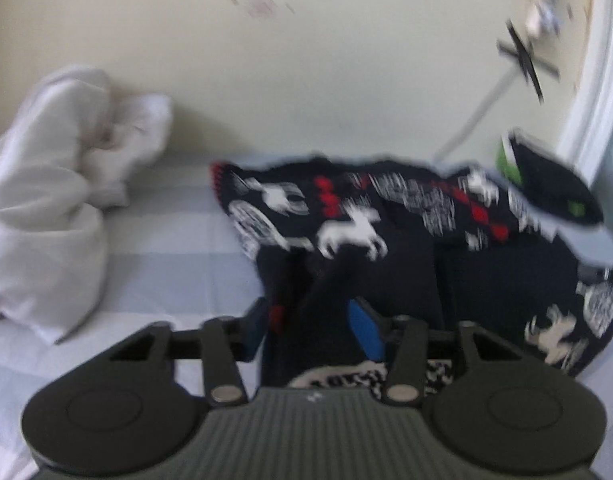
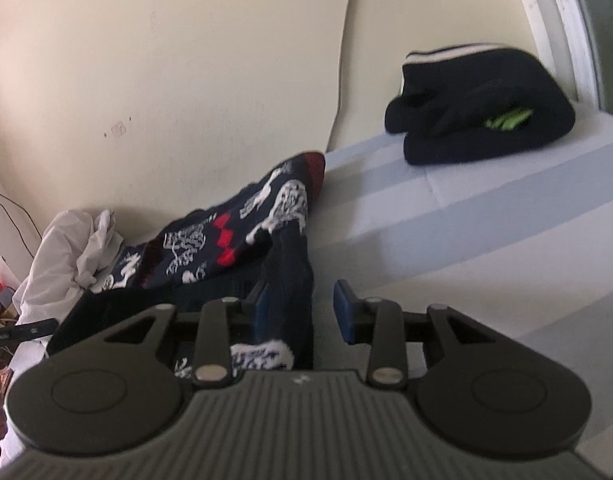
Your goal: Fold small clothes
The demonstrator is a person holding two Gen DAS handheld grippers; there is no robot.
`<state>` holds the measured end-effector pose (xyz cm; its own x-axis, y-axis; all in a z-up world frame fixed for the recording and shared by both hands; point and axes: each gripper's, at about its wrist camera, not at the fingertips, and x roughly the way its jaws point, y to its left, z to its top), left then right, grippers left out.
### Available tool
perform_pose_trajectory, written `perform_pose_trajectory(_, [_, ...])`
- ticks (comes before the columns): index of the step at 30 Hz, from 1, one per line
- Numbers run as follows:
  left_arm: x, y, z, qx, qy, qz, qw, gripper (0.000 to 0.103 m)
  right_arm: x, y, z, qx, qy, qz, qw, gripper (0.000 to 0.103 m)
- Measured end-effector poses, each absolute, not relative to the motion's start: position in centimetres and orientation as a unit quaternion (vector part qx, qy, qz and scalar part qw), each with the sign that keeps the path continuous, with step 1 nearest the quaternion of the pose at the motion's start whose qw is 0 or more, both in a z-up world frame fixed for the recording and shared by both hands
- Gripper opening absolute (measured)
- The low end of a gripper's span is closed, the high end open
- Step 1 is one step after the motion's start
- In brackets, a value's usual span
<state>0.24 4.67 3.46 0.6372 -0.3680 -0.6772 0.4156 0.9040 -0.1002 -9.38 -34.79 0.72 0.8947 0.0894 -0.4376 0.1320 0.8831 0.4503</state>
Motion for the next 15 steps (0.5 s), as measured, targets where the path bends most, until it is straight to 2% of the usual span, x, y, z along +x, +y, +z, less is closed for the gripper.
perform_pose_trajectory(1, [0.2,4.1,3.0,0.047,0.369,-0.217,0.902,0.009,-9.3,-34.7,0.6,0.241,0.232,-0.010,0.942,0.039])
perform_pose_trajectory(3, [-0.8,4.4,3.2,0.052,0.347,-0.204,0.914,0.008,-9.0,-34.4,0.4,0.237,0.236,-0.008,0.942,0.039])
perform_pose_trajectory(6, [-2.2,8.0,4.6,-0.023,0.298,-0.157,0.941,0.008,-8.8,-33.8,0.6,0.211,0.239,-0.006,0.948,0.014])
perform_pose_trajectory(9, [-1.2,10.3,3.3,-0.094,0.330,-0.130,0.930,0.008,-8.7,-33.0,0.5,0.184,0.240,-0.023,0.953,0.013])
perform_pose_trajectory(10, [-0.8,10.0,2.4,-0.088,0.347,-0.115,0.926,0.009,-8.4,-32.8,0.4,0.178,0.246,-0.028,0.952,0.013])
perform_pose_trajectory(12, [-0.7,9.1,1.2,-0.069,0.364,-0.095,0.924,0.018,-8.2,-32.6,0.5,0.167,0.250,-0.030,0.953,0.014])
perform_pose_trajectory(14, [-1.4,8.8,1.4,-0.063,0.351,-0.086,0.930,0.026,-8.2,-32.6,0.4,0.167,0.252,-0.031,0.953,0.023])
perform_pose_trajectory(15, [-1.7,8.9,1.9,-0.067,0.341,-0.085,0.934,0.033,-8.4,-32.9,0.4,0.174,0.251,-0.031,0.952,0.024])
